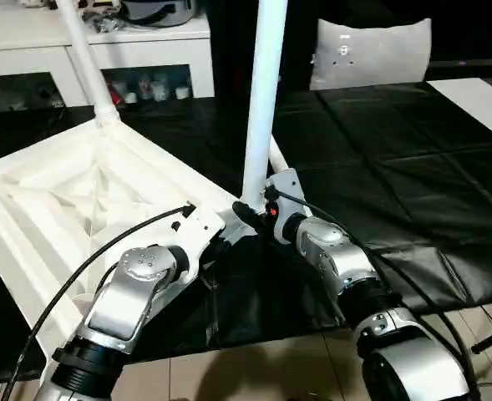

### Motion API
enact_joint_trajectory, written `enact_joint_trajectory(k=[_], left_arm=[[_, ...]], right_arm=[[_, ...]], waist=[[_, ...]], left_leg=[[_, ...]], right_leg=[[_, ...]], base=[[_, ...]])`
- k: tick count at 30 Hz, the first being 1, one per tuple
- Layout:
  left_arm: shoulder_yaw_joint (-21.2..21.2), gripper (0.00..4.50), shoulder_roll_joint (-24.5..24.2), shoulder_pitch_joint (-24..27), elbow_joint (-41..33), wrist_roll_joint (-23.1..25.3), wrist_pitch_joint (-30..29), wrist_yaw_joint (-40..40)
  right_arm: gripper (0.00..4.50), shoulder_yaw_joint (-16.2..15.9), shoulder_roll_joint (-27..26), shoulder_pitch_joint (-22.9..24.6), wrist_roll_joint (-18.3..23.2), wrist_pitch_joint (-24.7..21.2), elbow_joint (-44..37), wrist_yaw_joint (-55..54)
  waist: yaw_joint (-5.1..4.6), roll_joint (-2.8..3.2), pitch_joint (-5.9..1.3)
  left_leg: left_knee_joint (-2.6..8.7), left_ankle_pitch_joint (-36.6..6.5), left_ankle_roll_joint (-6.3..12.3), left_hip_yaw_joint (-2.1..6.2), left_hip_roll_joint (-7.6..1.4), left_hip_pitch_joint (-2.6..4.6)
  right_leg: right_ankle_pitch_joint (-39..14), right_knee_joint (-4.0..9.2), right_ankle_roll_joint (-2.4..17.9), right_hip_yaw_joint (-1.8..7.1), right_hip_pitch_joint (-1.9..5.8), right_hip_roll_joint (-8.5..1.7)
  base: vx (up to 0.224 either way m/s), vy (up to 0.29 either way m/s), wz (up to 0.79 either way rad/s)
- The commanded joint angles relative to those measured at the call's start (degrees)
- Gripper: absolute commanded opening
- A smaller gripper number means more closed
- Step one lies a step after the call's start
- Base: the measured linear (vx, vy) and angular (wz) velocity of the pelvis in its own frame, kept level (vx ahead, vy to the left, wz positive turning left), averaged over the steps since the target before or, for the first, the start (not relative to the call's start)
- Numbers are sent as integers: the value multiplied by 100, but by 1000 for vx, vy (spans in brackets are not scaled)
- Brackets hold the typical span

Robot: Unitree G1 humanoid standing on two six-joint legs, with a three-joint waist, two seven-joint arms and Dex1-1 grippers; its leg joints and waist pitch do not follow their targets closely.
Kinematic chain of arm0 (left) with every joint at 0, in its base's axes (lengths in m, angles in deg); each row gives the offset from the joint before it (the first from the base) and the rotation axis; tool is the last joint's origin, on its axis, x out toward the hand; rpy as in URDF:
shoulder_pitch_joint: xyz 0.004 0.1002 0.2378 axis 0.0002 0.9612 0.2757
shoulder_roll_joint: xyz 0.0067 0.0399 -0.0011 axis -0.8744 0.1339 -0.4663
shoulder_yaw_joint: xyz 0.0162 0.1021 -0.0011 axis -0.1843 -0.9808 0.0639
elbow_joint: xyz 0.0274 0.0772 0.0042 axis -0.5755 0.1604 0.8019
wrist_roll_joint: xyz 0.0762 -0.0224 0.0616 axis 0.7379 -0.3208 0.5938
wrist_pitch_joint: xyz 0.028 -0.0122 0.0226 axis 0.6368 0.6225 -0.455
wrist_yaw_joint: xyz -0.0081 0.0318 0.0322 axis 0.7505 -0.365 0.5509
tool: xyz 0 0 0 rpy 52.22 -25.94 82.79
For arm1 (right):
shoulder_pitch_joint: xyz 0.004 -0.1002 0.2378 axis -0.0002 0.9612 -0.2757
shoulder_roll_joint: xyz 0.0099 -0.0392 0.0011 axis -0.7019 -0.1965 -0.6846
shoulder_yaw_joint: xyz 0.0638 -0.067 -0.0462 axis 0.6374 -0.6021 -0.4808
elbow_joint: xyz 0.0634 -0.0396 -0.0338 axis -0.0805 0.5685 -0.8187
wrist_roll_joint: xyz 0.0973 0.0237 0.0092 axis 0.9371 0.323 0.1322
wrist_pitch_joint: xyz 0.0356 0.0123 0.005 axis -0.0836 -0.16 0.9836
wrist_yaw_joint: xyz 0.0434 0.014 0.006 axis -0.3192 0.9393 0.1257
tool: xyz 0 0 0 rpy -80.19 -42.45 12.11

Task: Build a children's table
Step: Rotate leg to tighten

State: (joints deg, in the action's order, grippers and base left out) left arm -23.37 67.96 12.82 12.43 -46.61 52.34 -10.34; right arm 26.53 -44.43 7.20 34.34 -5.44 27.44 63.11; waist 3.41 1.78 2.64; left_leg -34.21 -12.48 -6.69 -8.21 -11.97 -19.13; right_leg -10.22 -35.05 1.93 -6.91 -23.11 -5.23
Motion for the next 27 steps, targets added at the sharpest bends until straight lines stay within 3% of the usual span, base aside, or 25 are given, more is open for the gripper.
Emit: enact_joint_trajectory(k=[1, 4, 11, 20, 24, 27], left_arm=[[-311, 0, 49, -239, -48, 99, 247, 6], [-263, 0, -66, -311, 103, 175, 306, -5], [-241, 0, -761, -364, 496, 184, 1028, -607], [-448, 0, -1373, -402, 821, 65, 1813, -1506], [-669, 0, -1755, -460, 988, -14, 2510, -2323], [-744, 0, -1831, -491, 1029, -12, 2658, -2541]], right_arm=[[384, -212, -149, 51, 56, 33, 74, 349], [403, -265, 26, 130, 54, 137, -114, 594], [448, -269, 901, 506, 144, 325, -1130, 1743], [448, -412, 1694, 663, 219, 295, -1796, 2857], [448, -682, 2081, 712, 181, 220, -2031, 3548], [448, -828, 2157, 727, 81, 280, -2054, 3677]], waist=[[43, 78, -362], [72, 74, -356], [193, 43, -349], [205, 46, -356], [239, 48, -358], [299, 70, -357]], left_leg=[[402, -741, 334, -46, -53, -117], [403, -829, 355, -52, -55, -112], [421, -1005, 354, -44, -59, -102], [406, -816, 410, -55, -58, -109], [409, -844, 440, -51, -71, -98], [414, -863, 405, -58, -88, -78]], right_leg=[[-1183, 419, 1043, 301, 347, -284], [-1187, 421, 1069, 299, 358, -285], [-1565, 464, 820, 307, 359, -292], [-1328, 434, 992, 312, 360, -292], [-1362, 430, 964, 316, 355, -289], [-1358, 424, 1007, 321, 333, -295]], base=[[0, 0, 0], [0, 0, 0], [0, 0, 0], [0, 0, 0], [0, 0, 0], [0, 0, 0]])
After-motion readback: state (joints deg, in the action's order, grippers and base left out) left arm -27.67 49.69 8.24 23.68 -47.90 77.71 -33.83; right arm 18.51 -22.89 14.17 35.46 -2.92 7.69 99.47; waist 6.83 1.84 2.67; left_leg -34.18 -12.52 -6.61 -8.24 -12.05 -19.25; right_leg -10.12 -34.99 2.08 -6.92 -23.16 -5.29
